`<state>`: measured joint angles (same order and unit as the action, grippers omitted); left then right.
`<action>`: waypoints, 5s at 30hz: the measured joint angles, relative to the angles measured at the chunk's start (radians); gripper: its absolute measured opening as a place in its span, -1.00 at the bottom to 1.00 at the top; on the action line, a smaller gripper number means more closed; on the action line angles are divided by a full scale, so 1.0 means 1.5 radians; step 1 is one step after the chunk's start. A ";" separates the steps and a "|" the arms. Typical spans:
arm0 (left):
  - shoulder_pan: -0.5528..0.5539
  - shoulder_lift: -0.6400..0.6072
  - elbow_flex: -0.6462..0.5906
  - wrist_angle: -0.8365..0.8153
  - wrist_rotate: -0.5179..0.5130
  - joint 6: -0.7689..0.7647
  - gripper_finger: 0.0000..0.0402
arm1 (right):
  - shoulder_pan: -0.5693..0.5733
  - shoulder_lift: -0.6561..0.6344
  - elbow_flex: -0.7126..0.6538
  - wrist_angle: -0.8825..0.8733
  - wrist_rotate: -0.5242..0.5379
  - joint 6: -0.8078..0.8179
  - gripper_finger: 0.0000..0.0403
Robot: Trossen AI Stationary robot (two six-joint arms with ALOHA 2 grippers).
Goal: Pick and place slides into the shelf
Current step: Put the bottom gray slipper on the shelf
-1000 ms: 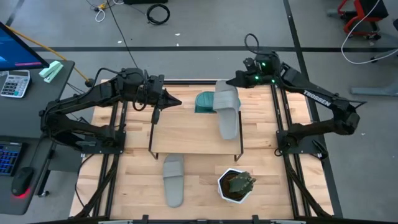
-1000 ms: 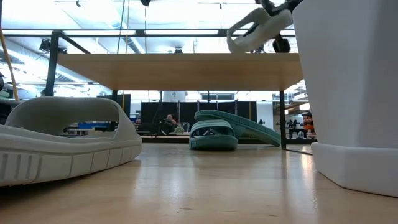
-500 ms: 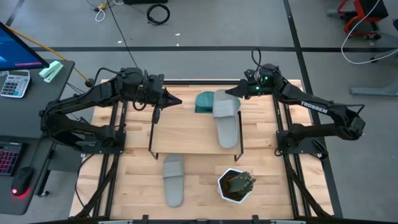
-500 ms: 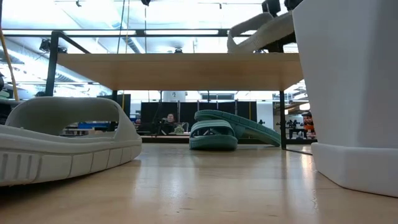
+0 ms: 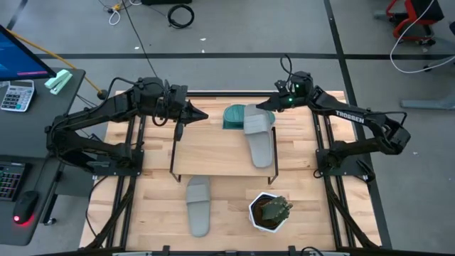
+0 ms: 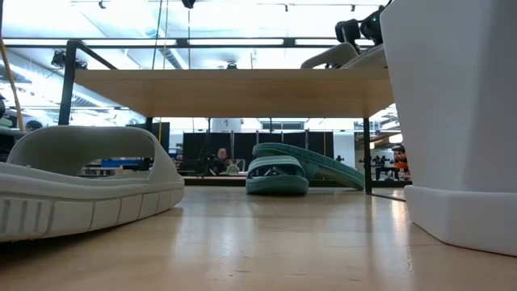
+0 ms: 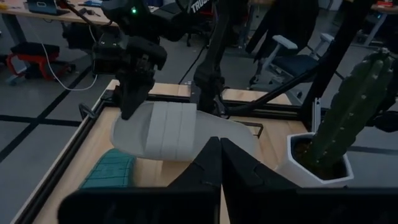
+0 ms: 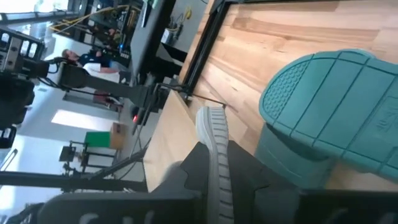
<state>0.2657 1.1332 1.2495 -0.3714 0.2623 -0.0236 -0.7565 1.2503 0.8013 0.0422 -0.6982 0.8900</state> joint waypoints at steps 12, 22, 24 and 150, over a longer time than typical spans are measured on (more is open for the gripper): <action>0.000 0.000 0.000 0.001 0.000 -0.012 -0.97 | -0.032 0.000 0.000 0.000 -0.004 -0.040 -0.82; 0.000 0.000 0.000 0.001 -0.013 -0.012 -0.90 | -0.031 0.000 0.000 -0.057 0.035 -0.106 -0.83; 0.000 0.000 0.000 0.001 -0.013 -0.009 -0.93 | -0.031 0.000 0.000 -0.065 0.040 -0.119 -0.83; 0.054 0.000 0.000 -0.004 -0.043 0.041 -0.90 | -0.002 -0.023 -0.010 -0.044 0.004 -0.128 -0.85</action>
<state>0.3462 1.1332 1.2495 -0.3772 0.1982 0.0376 -0.7594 1.2163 0.7864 -0.0231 -0.6927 0.6975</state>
